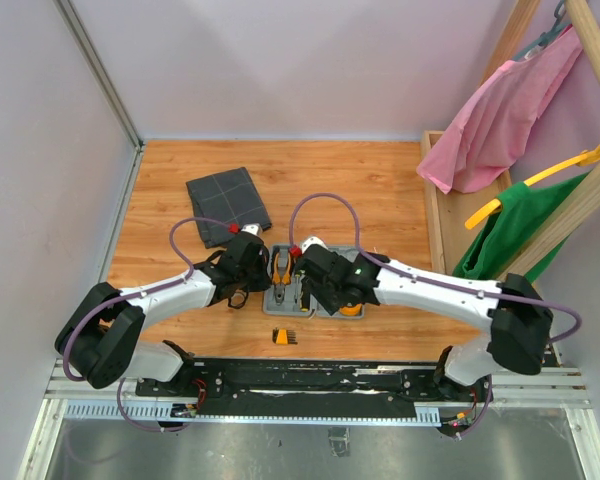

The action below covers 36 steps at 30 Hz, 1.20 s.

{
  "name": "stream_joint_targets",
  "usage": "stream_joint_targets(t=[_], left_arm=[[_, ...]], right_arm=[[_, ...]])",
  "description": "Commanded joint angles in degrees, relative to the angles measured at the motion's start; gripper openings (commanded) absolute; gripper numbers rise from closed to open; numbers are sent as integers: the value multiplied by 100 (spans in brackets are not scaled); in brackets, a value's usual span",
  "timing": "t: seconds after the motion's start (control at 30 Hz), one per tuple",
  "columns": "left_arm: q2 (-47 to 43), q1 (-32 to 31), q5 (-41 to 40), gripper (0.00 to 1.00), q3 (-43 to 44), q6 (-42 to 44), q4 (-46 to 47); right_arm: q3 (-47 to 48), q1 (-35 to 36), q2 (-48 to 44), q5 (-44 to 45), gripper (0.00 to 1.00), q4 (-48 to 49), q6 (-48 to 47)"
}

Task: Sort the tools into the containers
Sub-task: Adjust the engineering item in the storage box.

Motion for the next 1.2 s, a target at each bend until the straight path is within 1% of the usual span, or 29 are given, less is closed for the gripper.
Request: stream_joint_targets(t=[0.0,0.23,0.43,0.57,1.17], left_arm=[[40,11,-2,3,52,86,11],[39,11,7,3,55,106,8],[55,6,23,3,82,109,1],[81,11,40,3,93,100,0],[145,11,46,2,188,113,-37]], right_arm=[[-115,-150,-525,-287,54,121,-45],[-386,-736,-718,-1229,48,-29,-126],[-676,-1017,-648,-1660,39,47,-269],[-808,-1084,-560,-1911,37,244,-335],[-837,-1102,1,-1531,33,259,-457]])
